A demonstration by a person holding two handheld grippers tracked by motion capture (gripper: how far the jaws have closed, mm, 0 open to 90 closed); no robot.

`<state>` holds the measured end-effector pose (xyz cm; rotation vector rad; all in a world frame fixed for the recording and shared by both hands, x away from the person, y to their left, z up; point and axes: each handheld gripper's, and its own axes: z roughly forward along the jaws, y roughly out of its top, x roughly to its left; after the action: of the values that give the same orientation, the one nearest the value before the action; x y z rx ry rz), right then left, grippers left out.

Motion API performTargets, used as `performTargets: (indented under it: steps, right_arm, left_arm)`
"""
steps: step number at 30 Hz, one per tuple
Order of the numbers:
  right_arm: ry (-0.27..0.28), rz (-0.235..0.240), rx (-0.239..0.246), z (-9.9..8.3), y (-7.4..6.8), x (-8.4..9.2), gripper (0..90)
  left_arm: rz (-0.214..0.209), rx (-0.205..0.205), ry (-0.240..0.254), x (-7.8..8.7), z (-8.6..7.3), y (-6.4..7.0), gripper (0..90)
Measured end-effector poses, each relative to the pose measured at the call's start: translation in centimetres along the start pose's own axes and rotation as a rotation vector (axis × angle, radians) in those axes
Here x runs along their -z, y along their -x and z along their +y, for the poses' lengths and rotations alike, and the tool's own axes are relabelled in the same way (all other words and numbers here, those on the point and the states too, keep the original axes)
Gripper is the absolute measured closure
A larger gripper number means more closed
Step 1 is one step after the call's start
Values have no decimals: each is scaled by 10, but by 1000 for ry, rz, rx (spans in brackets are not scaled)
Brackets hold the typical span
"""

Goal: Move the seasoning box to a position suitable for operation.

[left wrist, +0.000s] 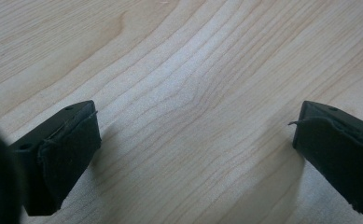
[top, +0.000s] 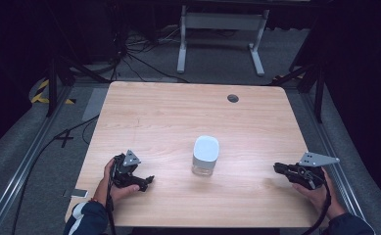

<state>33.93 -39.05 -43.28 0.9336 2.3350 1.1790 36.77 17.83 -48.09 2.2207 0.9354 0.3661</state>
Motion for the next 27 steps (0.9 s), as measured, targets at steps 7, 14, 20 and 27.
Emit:
performTargets:
  steps: [7,14,20,27]
  right_arm:
    - [31,45,38,22,-2,-11,894]
    - [77,82,102,65,-10,-27,895]
    - [156,136,143,116,-26,-46,896]
    - [186,190,170,143,-39,-70,897]
  left_arm:
    - [-2,-1,-7,0,0,0,9]
    - [-2,-1,-7,0,0,0,9]
    - [-8,-5,-8,1,0,-1,10]
    - [-4,-17,-9,1,1,-1,11]
